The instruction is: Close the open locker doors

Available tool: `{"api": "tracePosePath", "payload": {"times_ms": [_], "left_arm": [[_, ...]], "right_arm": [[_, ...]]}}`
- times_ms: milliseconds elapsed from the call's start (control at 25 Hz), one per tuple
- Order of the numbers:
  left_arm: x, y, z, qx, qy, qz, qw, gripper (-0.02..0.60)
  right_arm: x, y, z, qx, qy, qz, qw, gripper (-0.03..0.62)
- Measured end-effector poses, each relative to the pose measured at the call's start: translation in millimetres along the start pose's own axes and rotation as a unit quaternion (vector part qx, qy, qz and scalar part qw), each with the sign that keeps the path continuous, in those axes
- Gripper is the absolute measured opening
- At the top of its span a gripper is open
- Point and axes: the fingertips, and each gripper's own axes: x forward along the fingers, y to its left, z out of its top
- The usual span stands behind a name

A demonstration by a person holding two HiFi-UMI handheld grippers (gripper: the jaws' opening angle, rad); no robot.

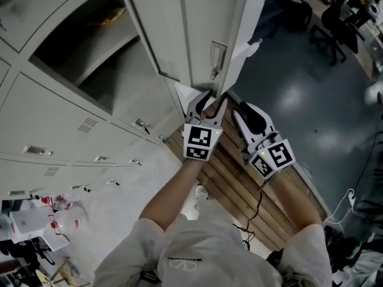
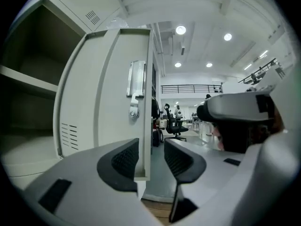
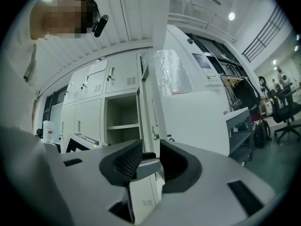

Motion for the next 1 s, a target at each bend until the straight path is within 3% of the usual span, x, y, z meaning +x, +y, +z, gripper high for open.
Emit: {"api": "tracePosePath", "payload": {"times_ms": [320, 440, 640, 1000], "left_arm": [[33, 4, -1, 0.002, 0.001, 0.020, 0.9998, 0.150], [34, 7, -1, 0.003, -0.001, 0.039, 0.9992, 0.051], [22, 7, 1, -0.007, -0.013, 0.031, 0.9994, 0.044], [-64, 13, -5, -0.016, -0.017, 0.011, 0.9997, 0.057]], "right_arm": [[-3, -20, -5, 0.006, 0.000, -0.016, 1.000, 0.124], [-3, -22, -1, 0.000, -0.002, -0.017, 1.000, 0.124], [-1, -20, 5, -0.006, -0.003, -0.009, 1.000, 0.124], [19, 43, 25, -0.031, -0.006, 0.091, 0.995, 0.127]]}}
